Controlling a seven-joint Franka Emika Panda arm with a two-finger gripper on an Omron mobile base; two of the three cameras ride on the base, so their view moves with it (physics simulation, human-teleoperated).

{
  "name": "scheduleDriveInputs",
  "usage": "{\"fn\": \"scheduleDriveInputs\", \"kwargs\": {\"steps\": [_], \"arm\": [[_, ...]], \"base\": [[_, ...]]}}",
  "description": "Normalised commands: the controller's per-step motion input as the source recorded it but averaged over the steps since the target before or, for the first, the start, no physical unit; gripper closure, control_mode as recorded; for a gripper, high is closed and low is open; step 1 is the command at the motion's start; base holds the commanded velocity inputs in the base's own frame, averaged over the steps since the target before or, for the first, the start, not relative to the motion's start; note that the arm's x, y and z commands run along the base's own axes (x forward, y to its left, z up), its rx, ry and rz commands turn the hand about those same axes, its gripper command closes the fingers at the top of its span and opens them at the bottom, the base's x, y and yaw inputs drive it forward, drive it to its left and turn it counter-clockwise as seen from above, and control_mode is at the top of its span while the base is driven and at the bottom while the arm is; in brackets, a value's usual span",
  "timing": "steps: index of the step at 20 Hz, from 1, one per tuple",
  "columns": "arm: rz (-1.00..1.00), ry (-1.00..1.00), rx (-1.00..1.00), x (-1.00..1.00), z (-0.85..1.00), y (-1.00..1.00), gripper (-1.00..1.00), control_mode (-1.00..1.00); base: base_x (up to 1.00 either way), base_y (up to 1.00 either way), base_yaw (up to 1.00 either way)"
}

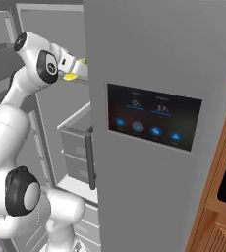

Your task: Take the lemon wedge and broccoli from the second highest rack and move them to the highest rack where the lemon wedge and lemon are located, to maximize freezer space. Close the freezer door after rearranging.

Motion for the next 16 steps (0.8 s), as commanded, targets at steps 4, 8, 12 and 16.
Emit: {"fn": "scheduleDriveInputs", "kwargs": {"steps": [4,8,12,16], "arm": [[0.02,0.0,0.0,0.47,0.0,-0.02,1.0,-1.0],[0.12,0.0,0.0,0.62,-0.02,-0.06,1.0,-1.0],[0.17,0.03,0.05,0.6,0.0,-0.16,1.0,-1.0],[0.21,0.06,0.04,0.5,-0.1,-0.27,1.0,-1.0]], "base": [[0.0,0.0,0.0],[0.0,0.0,0.0],[0.0,0.0,0.0],[0.0,0.0,0.0]]}}
